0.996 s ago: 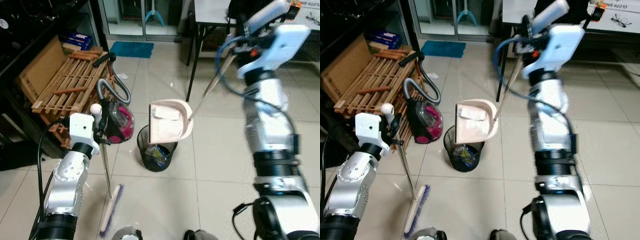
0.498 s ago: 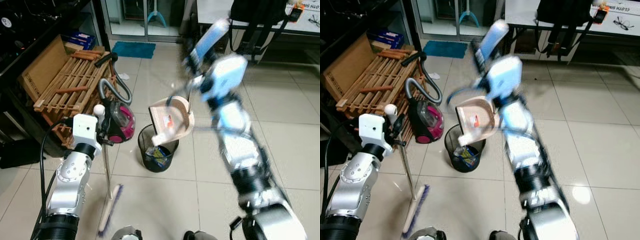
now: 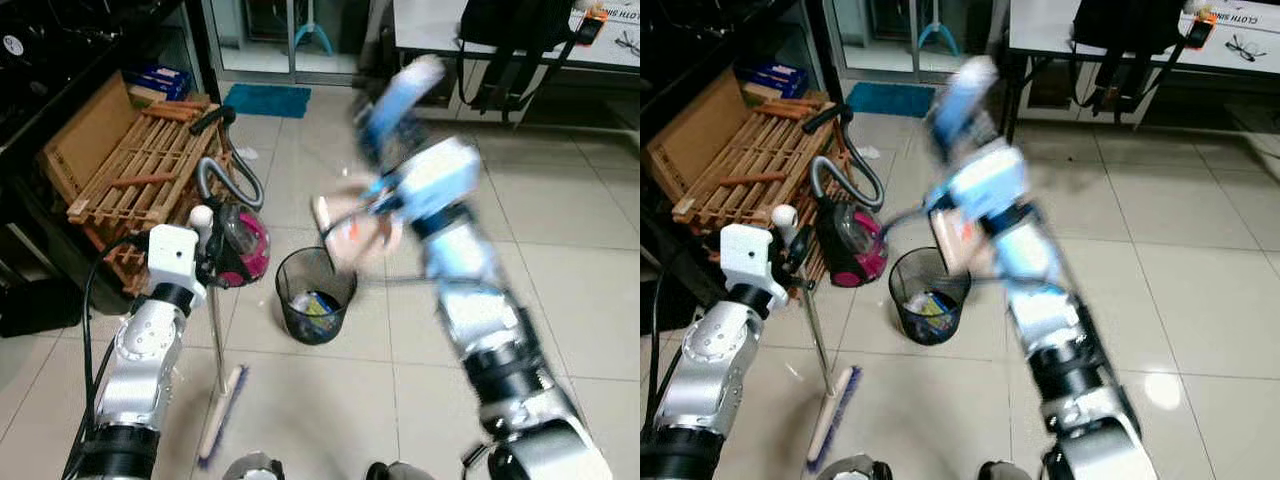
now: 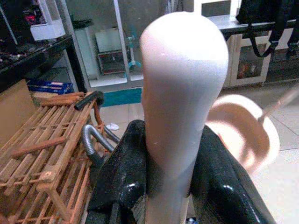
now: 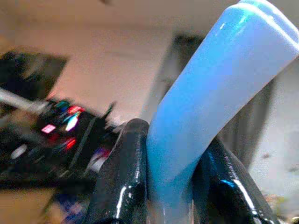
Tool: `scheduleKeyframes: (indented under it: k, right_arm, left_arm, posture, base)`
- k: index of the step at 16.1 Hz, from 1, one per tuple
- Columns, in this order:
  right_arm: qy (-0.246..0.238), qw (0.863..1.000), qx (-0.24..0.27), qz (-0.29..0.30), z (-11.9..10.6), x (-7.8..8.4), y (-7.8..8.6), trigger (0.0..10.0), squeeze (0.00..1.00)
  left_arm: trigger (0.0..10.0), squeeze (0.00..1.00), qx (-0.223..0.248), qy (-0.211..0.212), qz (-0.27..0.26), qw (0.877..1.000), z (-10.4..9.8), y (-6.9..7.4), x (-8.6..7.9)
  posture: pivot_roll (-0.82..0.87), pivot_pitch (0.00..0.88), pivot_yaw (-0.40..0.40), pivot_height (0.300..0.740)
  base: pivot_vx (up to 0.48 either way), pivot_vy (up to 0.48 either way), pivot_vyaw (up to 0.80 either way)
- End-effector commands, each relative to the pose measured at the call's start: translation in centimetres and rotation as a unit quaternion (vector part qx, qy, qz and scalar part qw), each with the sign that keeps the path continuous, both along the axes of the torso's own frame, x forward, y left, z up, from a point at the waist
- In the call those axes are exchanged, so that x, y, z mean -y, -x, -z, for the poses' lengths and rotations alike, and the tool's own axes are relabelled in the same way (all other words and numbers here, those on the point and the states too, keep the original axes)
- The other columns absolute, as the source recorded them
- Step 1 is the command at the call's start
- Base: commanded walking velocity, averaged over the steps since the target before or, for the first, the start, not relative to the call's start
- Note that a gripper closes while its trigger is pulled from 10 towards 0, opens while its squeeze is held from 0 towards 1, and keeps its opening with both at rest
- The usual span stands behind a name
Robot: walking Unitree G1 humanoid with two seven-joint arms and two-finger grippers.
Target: Sweep floor
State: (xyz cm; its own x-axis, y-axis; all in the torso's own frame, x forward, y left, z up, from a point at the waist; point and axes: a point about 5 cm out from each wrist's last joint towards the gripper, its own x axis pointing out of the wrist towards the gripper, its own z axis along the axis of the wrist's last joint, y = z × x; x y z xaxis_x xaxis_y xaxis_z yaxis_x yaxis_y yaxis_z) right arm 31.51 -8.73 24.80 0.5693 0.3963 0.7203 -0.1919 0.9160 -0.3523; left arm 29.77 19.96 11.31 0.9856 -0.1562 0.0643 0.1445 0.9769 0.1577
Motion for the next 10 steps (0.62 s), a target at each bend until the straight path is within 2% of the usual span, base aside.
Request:
scheduleKeyframes:
  k: [1,3,4,5,6,7,10]
  right_arm:
    - [-0.024,0.997,0.067,0.013,-3.0,0.9,0.6,10.0,0.00]
    - [-0.073,0.990,0.049,0.112,-4.2,4.3,-0.4,10.0,0.00]
    - [-0.080,0.981,0.000,0.175,-3.6,6.7,-1.3,10.0,0.00]
    - [-0.078,0.978,-0.021,0.195,-3.1,7.5,-1.5,10.0,0.00]
    - [-0.078,0.969,-0.059,0.226,-2.0,9.1,-1.6,10.0,0.00]
    - [-0.078,0.967,-0.071,0.231,-1.7,9.5,-1.6,10.0,0.00]
    - [-0.057,0.946,-0.128,0.292,1.0,12.0,-0.6,10.0,0.00]
  left_arm:
    - [10.0,0.00,0.018,-0.005,0.009,1.000,-1.0,-0.5,0.4]
    - [10.0,0.00,0.018,-0.003,0.016,1.000,-1.3,-0.6,0.6]
    - [10.0,0.00,0.018,0.000,0.021,1.000,-1.5,-0.5,0.7]
    - [10.0,0.00,0.018,0.001,0.022,1.000,-1.6,-0.5,0.7]
    - [10.0,0.00,0.018,0.002,0.023,1.000,-1.6,-0.4,0.7]
    - [10.0,0.00,0.018,0.002,0.021,1.000,-1.6,-0.4,0.7]
    - [10.0,0.00,0.026,0.003,0.015,1.000,-2.3,-0.1,0.5]
  posture:
    - [-0.02,0.000,0.040,0.740]
    - [-0.02,0.000,0.039,0.740]
    - [-0.02,0.000,0.039,0.740]
    - [-0.03,0.000,0.040,0.740]
    - [-0.03,0.000,0.040,0.740]
    - [-0.03,0.000,0.041,0.740]
    - [-0.04,0.000,0.038,0.740]
  base:
    - [0.000,0.000,0.00]
    - [0.000,0.000,0.00]
    - [0.000,0.000,0.00]
    - [0.000,0.000,0.00]
    - [0.000,0.000,0.00]
    - [0.000,0.000,0.00]
    - [0.000,0.000,0.00]
